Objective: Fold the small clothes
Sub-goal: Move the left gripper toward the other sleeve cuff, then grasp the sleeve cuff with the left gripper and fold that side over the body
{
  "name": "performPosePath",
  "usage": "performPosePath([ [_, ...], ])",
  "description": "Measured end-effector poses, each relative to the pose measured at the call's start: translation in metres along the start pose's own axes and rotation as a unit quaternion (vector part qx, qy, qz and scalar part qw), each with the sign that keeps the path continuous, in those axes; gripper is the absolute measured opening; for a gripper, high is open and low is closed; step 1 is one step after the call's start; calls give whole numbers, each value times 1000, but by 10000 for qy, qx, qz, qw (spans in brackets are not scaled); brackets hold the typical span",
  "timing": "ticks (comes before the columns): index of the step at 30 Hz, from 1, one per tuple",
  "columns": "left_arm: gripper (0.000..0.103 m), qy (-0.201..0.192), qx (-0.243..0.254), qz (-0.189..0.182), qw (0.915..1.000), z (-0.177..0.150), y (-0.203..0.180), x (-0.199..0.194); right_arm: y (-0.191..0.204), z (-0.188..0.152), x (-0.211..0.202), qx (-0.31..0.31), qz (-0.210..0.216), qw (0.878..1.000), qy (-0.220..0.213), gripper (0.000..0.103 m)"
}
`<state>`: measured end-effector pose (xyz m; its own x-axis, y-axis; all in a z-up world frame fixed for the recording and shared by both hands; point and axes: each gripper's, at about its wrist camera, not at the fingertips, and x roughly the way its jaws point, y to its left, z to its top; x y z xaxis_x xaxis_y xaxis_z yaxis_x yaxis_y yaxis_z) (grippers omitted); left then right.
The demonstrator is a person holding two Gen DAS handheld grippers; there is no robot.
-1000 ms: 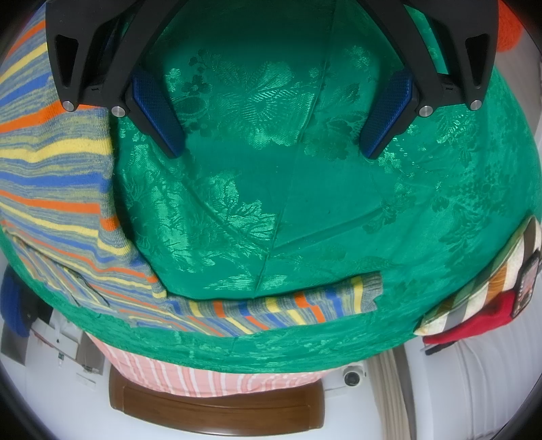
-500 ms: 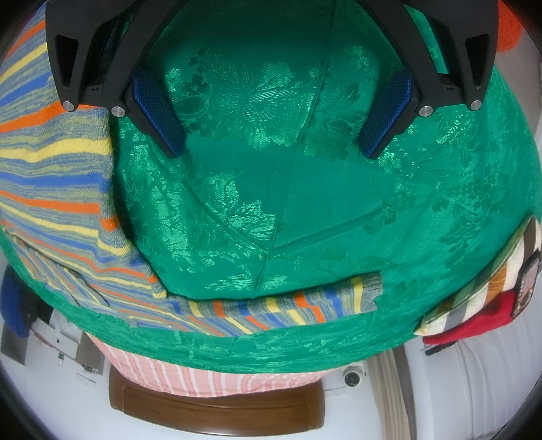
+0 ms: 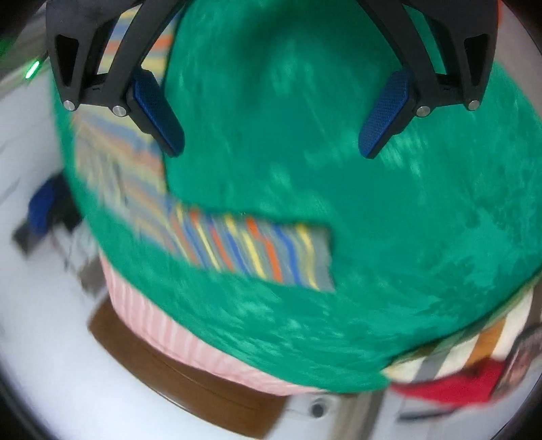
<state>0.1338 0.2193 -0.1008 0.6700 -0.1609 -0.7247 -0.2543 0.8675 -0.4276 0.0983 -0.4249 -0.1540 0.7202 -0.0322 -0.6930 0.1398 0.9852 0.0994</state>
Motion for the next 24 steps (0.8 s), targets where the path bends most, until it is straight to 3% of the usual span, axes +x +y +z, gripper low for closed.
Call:
performPosePath([
  [2, 101, 204, -229, 54, 9995, 32, 17, 17, 0, 0, 0, 1, 0, 10000, 0, 87],
  [5, 98, 448, -175, 328, 9983, 67, 25, 52, 0, 0, 0, -3, -5, 10000, 0, 87],
  [13, 83, 680, 251, 793, 9942, 80, 6, 110, 0, 0, 0, -5, -6, 10000, 1, 87],
  [15, 69, 543, 321, 926, 9937, 78, 4, 112, 0, 0, 0, -5, -6, 10000, 0, 87],
  [16, 41, 507, 418, 975, 9931, 78, 2, 113, 0, 0, 0, -5, -6, 10000, -1, 87],
  [17, 5, 534, 526, 1023, 9919, 79, -1, 114, 0, 0, 0, -6, -7, 10000, -1, 87],
  [19, 3, 471, 700, 1083, 9905, 81, -9, 109, 0, 0, 0, -8, -9, 10000, 0, 87],
  [21, 3, 85, 1047, 1190, 9873, 87, -37, 89, 0, 0, 0, -9, -10, 10000, -1, 87],
  [24, 3, -272, 1590, 748, 9841, 98, -103, 60, 0, 0, 0, -12, -12, 10000, 0, 87],
])
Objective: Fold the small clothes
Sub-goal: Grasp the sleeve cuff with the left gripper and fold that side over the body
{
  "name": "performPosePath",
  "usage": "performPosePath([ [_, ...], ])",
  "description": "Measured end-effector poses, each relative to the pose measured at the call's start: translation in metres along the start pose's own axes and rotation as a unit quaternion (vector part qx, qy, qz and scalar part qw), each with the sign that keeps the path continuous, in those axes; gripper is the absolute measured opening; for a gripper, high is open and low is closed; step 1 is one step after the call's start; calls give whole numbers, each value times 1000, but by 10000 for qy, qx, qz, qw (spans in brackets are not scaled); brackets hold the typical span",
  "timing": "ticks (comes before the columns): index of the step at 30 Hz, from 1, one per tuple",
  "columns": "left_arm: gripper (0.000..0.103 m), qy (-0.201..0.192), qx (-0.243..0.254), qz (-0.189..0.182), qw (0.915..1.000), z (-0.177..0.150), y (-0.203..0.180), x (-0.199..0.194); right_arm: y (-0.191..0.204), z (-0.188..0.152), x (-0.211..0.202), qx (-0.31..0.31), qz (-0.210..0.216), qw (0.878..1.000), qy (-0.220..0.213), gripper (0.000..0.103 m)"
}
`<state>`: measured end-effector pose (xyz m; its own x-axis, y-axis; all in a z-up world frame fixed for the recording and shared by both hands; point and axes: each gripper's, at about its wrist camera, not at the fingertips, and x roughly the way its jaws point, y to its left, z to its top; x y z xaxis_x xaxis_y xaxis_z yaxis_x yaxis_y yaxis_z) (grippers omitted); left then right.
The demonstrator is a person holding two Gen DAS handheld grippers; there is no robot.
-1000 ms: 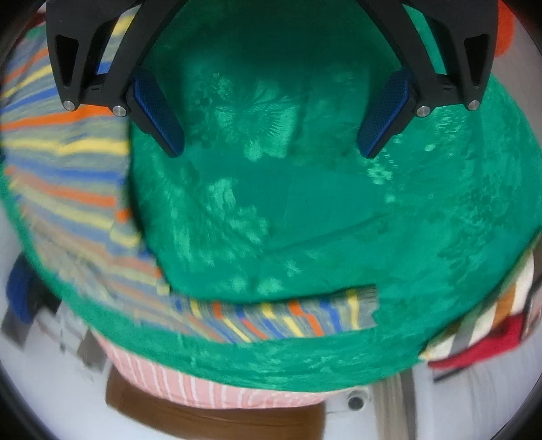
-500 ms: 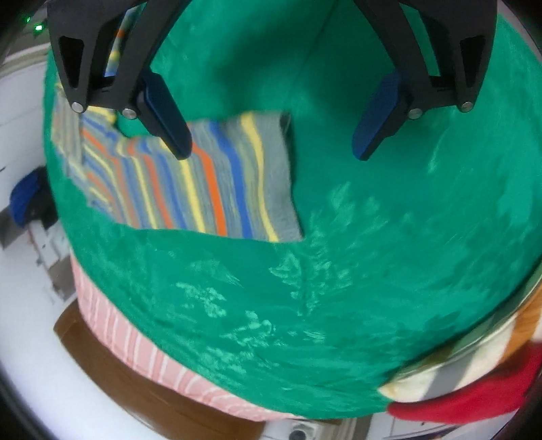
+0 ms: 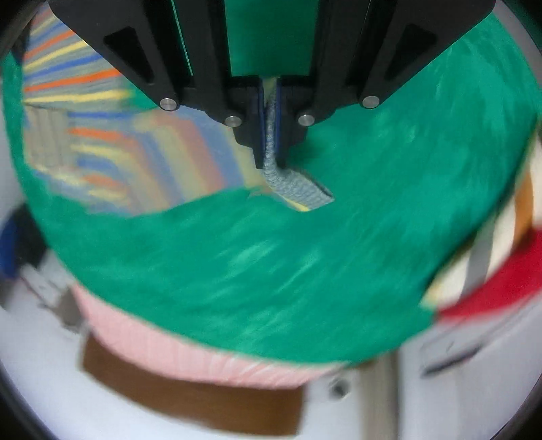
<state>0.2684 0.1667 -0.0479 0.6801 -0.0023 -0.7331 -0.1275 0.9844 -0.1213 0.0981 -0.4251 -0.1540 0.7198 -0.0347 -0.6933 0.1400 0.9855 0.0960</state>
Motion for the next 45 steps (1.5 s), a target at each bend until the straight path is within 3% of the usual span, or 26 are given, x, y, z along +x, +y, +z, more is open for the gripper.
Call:
performPosePath([
  [3, 3, -366, 722, -507, 9954, 25, -76, -36, 0, 0, 0, 3, 4, 10000, -2, 87],
  [6, 3, -576, 1439, -1129, 9814, 35, -167, -59, 0, 0, 0, 2, 4, 10000, -3, 87],
  [9, 11, -404, 1765, -1553, 9711, 26, -228, -51, 0, 0, 0, 0, 1, 10000, -1, 88],
  [10, 36, -88, 1851, -1779, 9664, 19, -250, -37, 0, 0, 0, 3, 5, 10000, -3, 88],
  [11, 73, 258, 1865, -1939, 9628, 12, -266, -21, -1, -1, -1, 4, 9, 10000, -5, 88],
  [12, 81, 396, 1783, -2018, 9623, 6, -273, -13, -1, -1, -1, 6, 12, 10000, -6, 88],
  [16, 82, 490, 1146, -2261, 9661, 6, -248, 6, -2, -1, -2, 16, 32, 10000, -11, 88],
  [18, 82, 500, 822, -2051, 9740, 11, -225, 13, -3, -1, -2, 26, 56, 10000, -15, 88],
  [20, 82, 506, 485, -1607, 9845, 13, -188, 25, -4, -1, -1, 27, 71, 10000, -9, 89],
  [24, 80, 783, 325, -932, 9920, -18, -149, 56, -3, -1, -2, 6, 49, 10000, 2, 89],
  [25, 74, 985, 406, -740, 9915, -35, -141, 70, -3, -1, -2, 5, 49, 10000, 2, 89],
  [26, 54, 1253, 584, -488, 9892, -54, -135, 85, -3, -1, -1, 2, 47, 10000, 3, 89],
  [27, 51, 1420, 699, -355, 9868, -66, -133, 92, -4, -1, -2, 1, 45, 10000, 4, 89],
  [29, 51, 1052, 736, -506, 9904, -83, -118, 79, -3, -1, -1, 3, 49, 10000, 3, 89],
  [33, 53, 1123, 580, -400, 9912, -91, -100, 55, -4, -1, -1, -1, 45, 10000, 2, 89],
  [37, 78, 946, 968, -26, 9908, -108, -91, 28, -3, -1, -1, -17, 26, 10000, 3, 89],
  [40, 82, 762, 1160, 246, 9900, -125, -77, 7, -3, -1, -1, -20, 25, 10000, 2, 89],
  [43, 96, 452, 1194, 660, 9896, -141, -65, -15, -4, -1, -1, -20, 26, 10000, 0, 89],
  [45, 97, 349, 1148, 786, 9897, -148, -61, -20, -4, -1, -1, -21, 26, 10000, 0, 89],
])
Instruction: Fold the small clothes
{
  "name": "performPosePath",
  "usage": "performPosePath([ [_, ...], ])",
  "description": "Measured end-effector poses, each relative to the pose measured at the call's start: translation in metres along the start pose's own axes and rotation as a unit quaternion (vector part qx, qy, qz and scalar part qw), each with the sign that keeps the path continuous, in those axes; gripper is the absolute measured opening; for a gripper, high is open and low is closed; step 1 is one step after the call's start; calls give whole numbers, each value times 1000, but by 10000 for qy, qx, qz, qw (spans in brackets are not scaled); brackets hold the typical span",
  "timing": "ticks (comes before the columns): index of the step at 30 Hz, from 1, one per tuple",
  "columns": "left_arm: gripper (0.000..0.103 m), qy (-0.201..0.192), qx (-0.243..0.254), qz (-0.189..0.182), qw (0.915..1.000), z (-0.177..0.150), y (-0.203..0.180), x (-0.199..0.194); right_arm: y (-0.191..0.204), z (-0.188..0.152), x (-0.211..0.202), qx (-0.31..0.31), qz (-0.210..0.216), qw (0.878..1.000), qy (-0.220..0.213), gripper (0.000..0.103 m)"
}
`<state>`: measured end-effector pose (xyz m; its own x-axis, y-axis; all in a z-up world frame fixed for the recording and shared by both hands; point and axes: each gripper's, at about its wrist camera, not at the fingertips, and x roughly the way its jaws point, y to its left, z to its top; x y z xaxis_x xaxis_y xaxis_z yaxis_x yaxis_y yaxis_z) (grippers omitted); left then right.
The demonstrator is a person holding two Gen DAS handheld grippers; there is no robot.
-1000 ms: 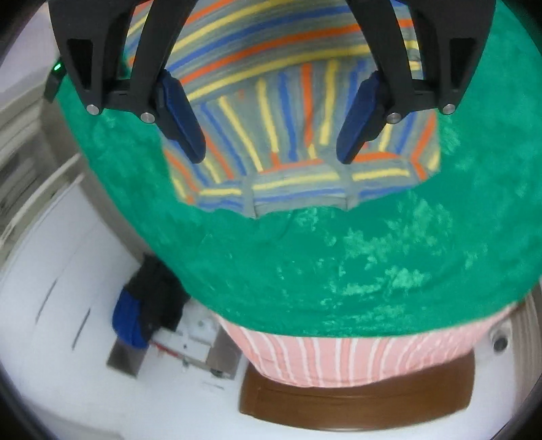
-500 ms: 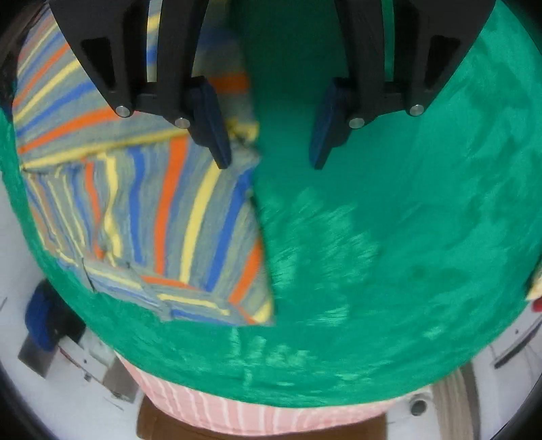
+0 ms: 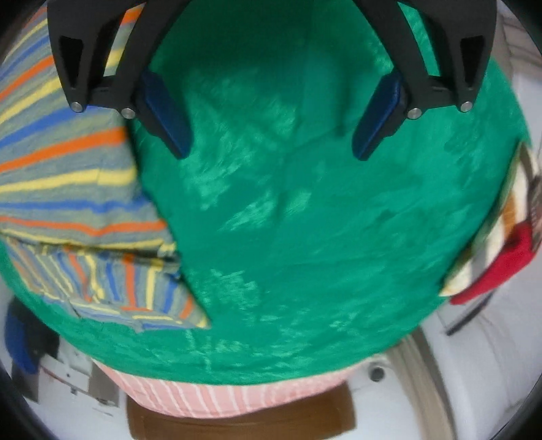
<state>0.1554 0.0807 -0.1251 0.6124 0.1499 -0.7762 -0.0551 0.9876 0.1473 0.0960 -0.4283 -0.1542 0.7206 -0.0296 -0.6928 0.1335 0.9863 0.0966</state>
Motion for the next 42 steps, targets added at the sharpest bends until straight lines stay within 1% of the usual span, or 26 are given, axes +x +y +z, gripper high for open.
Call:
performPosePath([
  [4, 97, 80, -86, 52, 9999, -9, -3, 12, 0, 0, 0, -8, -8, 10000, 0, 89],
  [7, 97, 47, -228, -7, 9997, -10, -3, 20, 1, 0, 0, -13, -19, 10000, -5, 89],
  [10, 102, 4, -420, -31, 9991, -14, 0, 26, 1, 0, 0, -16, -21, 10000, -6, 89],
  [13, 103, -100, -499, -62, 9987, -19, 1, 27, 1, 0, 0, -22, -31, 10000, -6, 89],
  [31, 103, -275, -596, -172, 9977, -25, 1, 32, 0, 0, 1, -33, -47, 10000, -21, 89],
  [37, 103, -410, -578, -112, 9974, -28, -2, 31, 0, 0, 1, -36, -49, 10000, -23, 89],
  [42, 103, -439, -587, -123, 9972, -29, -3, 31, 0, -1, 1, -39, -53, 10000, -26, 89],
])
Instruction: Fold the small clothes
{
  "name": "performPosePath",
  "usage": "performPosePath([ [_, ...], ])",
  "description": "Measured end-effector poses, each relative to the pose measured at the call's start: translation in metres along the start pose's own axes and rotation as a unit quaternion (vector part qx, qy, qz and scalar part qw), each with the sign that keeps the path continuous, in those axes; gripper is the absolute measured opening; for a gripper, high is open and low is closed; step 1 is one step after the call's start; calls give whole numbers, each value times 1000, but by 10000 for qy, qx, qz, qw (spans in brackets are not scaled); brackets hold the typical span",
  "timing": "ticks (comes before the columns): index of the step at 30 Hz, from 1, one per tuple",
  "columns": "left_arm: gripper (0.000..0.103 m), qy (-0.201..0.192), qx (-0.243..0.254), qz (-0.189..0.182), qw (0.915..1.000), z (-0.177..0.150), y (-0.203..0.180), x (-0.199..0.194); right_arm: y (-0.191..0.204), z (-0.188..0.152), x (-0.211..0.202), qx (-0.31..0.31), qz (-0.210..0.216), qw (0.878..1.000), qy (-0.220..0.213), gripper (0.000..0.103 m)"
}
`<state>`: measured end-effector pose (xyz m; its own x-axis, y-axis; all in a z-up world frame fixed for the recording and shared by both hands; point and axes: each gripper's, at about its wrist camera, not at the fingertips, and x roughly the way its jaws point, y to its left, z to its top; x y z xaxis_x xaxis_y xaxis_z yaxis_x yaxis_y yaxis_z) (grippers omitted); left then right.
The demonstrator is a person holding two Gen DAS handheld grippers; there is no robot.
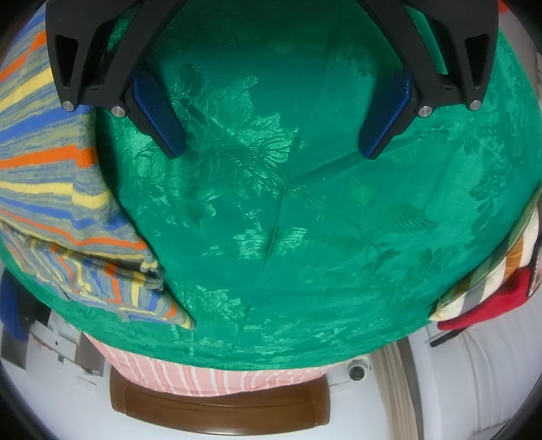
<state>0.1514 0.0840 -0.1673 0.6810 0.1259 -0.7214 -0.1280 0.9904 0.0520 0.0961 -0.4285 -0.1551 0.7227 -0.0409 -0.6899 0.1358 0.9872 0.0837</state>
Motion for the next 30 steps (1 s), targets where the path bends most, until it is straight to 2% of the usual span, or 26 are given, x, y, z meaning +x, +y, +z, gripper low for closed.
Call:
performPosePath([
  [30, 103, -71, -4, 10, 10000, -2, -2, -1, -1, 0, 1, -12, -9, 10000, -1, 89],
])
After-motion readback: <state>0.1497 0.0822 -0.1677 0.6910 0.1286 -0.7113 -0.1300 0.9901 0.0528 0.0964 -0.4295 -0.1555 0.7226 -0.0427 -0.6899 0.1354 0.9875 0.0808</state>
